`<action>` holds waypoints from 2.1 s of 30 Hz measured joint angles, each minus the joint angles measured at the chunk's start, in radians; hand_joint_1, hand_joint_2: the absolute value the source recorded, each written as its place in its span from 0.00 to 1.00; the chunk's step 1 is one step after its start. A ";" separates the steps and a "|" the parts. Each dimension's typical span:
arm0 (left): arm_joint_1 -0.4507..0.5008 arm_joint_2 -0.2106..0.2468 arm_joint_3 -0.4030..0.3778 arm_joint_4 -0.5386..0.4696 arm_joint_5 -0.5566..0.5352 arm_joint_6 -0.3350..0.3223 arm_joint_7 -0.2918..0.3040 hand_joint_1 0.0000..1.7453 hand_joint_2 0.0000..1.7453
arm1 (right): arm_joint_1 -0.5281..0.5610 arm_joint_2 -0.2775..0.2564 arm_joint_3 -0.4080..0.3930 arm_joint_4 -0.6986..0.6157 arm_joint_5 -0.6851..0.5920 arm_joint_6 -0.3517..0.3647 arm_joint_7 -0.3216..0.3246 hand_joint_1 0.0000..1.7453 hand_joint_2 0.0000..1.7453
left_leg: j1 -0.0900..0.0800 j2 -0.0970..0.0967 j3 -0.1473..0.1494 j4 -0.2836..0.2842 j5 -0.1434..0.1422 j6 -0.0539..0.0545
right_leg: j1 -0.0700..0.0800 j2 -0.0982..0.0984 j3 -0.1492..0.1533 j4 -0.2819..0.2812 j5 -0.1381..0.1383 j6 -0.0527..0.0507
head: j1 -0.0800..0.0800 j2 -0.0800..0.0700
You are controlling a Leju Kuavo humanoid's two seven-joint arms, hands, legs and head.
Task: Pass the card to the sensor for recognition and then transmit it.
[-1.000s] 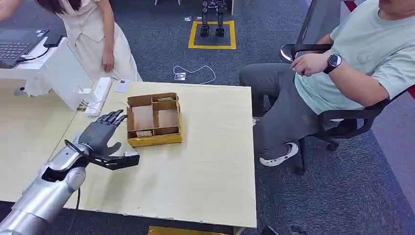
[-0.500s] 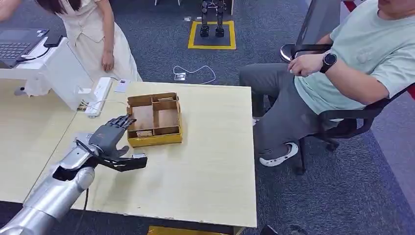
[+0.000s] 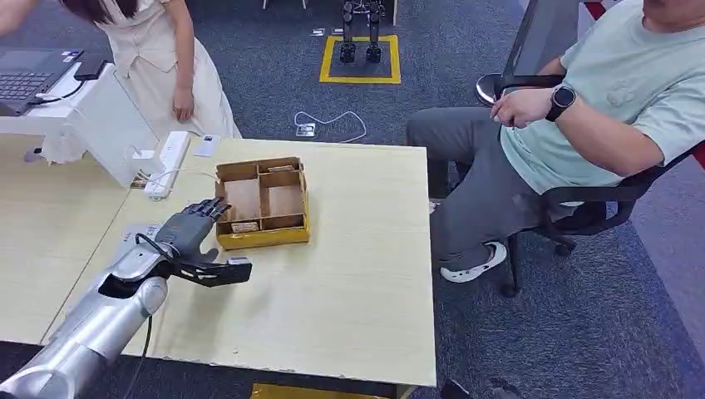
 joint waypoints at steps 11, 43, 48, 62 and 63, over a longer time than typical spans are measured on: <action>-0.025 0.006 -0.021 0.018 0.008 -0.017 -0.003 0.00 1.00 | -0.001 0.001 0.008 -0.001 -0.001 0.001 0.000 0.00 0.00 | 0.000 0.000 0.000 0.000 0.000 0.000 | 0.000 0.000 0.000 0.000 0.000 0.000 | 0.000 0.000; -0.133 -0.068 -0.087 0.048 -0.008 -0.007 0.017 0.00 1.00 | -0.003 0.008 0.018 -0.008 -0.005 0.006 0.003 0.00 0.00 | 0.000 0.000 -0.001 0.001 0.000 0.000 | 0.000 0.000 0.000 0.000 0.000 0.000 | 0.000 0.000; -0.136 -0.064 -0.094 0.058 -0.003 -0.022 0.004 0.00 1.00 | -0.003 0.010 0.021 -0.009 -0.005 0.008 0.003 0.00 0.00 | 0.000 0.000 -0.001 0.001 0.000 0.000 | 0.000 0.000 0.000 0.000 0.000 0.000 | 0.000 0.000; -0.143 0.038 -0.172 0.060 0.052 -0.082 -0.032 0.00 1.00 | -0.006 0.010 0.032 -0.009 -0.012 0.011 0.003 0.00 0.00 | 0.000 0.000 -0.001 0.001 0.000 0.000 | 0.000 0.000 0.000 0.000 0.000 0.000 | 0.001 0.000; -0.143 0.040 -0.174 0.060 0.053 -0.082 -0.032 0.00 1.00 | -0.006 0.010 0.032 -0.009 -0.013 0.011 0.003 0.00 0.00 | 0.000 0.000 -0.001 0.001 0.000 0.000 | 0.000 0.000 0.000 0.000 0.000 0.000 | 0.000 0.000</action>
